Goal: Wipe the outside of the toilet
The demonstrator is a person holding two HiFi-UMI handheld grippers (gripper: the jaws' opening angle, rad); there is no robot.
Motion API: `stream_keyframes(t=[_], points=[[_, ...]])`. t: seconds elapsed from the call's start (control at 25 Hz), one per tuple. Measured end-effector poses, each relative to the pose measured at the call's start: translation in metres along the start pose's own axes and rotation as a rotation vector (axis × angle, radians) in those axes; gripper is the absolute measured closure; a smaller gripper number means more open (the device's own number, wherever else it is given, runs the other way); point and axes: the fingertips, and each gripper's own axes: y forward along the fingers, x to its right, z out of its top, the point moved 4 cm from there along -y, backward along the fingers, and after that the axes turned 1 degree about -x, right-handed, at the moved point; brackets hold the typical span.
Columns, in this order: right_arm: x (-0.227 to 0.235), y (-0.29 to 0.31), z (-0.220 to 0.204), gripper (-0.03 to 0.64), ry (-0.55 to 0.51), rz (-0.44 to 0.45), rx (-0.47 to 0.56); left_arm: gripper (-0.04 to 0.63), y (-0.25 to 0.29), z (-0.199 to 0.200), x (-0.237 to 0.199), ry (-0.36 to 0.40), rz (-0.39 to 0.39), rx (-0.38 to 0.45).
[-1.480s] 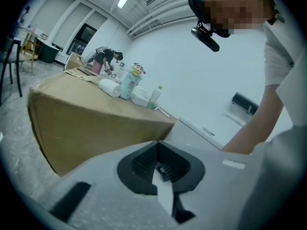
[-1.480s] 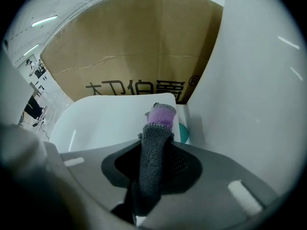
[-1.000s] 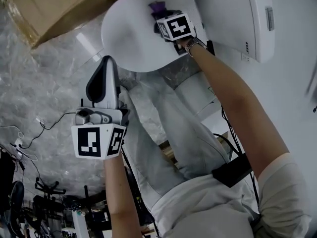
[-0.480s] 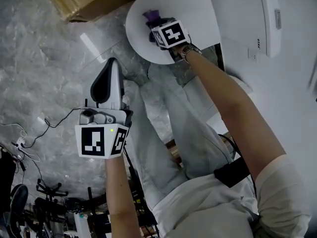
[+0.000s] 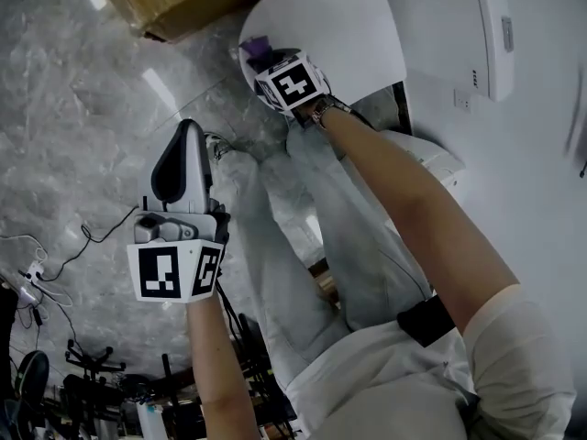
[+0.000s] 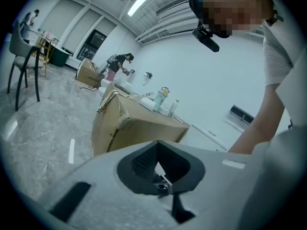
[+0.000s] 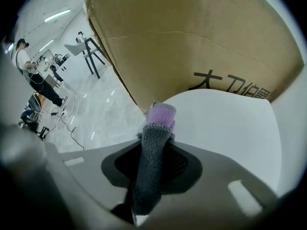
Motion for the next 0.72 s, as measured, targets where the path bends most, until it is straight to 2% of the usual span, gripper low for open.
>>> stream_keyframes(t=[0.12, 0.28, 0.4, 0.56, 0.72], points=[[-0.007, 0.0, 0.001, 0.518, -0.027, 0.038, 0.017, 0.591, 0.005, -0.003, 0.009, -0.003, 0.008, 0.003], [-0.029, -0.002, -0.008, 0.518, -0.063, 0.196, -0.026, 0.591, 0.026, -0.013, 0.036, -0.011, 0.015, 0.002], [-0.036, -0.011, -0.013, 0.518, -0.084, 0.276, 0.0, 0.591, 0.045, -0.021, 0.068, 0.002, 0.001, -0.012], [0.013, -0.033, -0.018, 0.517, -0.092, 0.262, 0.074, 0.591, 0.076, -0.031, 0.114, 0.016, -0.02, -0.028], [0.103, -0.056, -0.042, 0.517, -0.024, 0.161, 0.064, 0.591, 0.108, -0.033, 0.158, 0.028, -0.051, -0.036]])
